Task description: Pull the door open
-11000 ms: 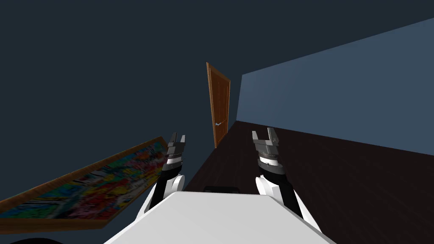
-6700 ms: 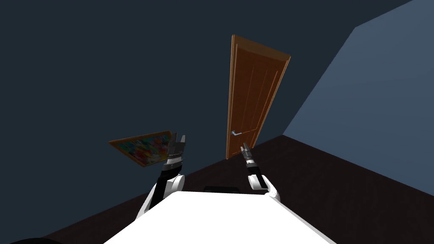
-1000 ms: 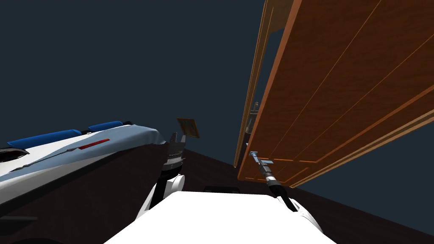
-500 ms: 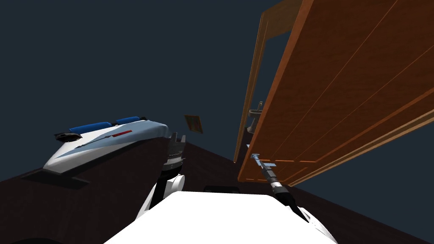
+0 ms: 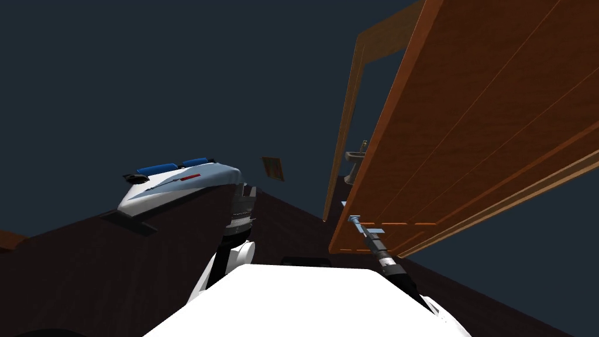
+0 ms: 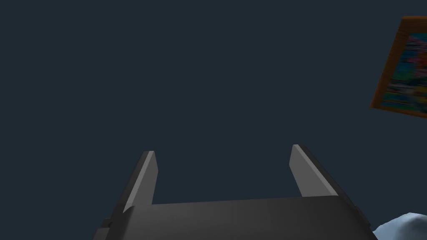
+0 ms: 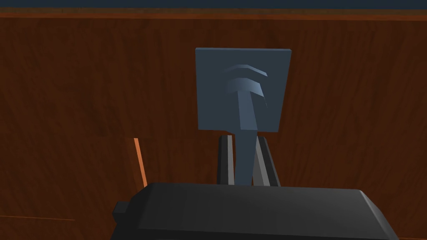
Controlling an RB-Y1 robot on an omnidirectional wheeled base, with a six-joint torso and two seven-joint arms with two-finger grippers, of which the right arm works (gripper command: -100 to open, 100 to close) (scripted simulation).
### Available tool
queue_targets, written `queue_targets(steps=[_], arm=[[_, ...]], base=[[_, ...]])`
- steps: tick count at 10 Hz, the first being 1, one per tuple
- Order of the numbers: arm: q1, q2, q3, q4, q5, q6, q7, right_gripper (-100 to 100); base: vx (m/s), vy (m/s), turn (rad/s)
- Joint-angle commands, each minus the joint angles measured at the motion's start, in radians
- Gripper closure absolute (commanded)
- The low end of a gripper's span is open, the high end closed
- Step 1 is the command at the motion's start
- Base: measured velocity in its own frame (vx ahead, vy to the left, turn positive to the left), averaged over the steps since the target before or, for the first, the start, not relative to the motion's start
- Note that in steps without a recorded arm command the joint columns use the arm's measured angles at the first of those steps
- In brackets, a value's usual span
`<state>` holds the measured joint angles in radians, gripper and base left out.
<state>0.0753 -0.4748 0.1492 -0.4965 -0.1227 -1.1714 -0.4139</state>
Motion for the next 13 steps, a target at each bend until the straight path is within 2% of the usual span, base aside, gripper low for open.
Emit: queue_targets(steps=[1,2,4,5,8,10,11,13], arm=[[0.022,-0.007,0.006,-0.008,0.0,-0.017,-0.005,100],[0.029,-0.012,0.009,-0.003,0.0,-0.031,-0.01,100],[0.029,-0.012,0.009,-0.003,0.0,-0.031,-0.01,100],[0.042,-0.022,0.015,0.007,0.0,-0.061,-0.018,100],[0.061,-0.036,0.024,0.021,-0.001,-0.103,-0.029,100],[0.06,-0.029,0.029,0.013,0.003,-0.093,-0.026,100],[0.041,-0.02,0.032,0.029,-0.004,-0.082,-0.019,100],[0.02,-0.014,0.034,0.038,-0.012,-0.068,-0.01,100]], base=[[-0.222,-0.111,0.173],[-0.214,-0.084,0.181],[-0.1,-0.038,0.018],[-0.169,-0.059,0.205],[-0.248,-0.093,0.215],[-0.1,-0.021,0.014],[-0.134,-0.05,0.146],[-0.213,-0.077,0.17]])
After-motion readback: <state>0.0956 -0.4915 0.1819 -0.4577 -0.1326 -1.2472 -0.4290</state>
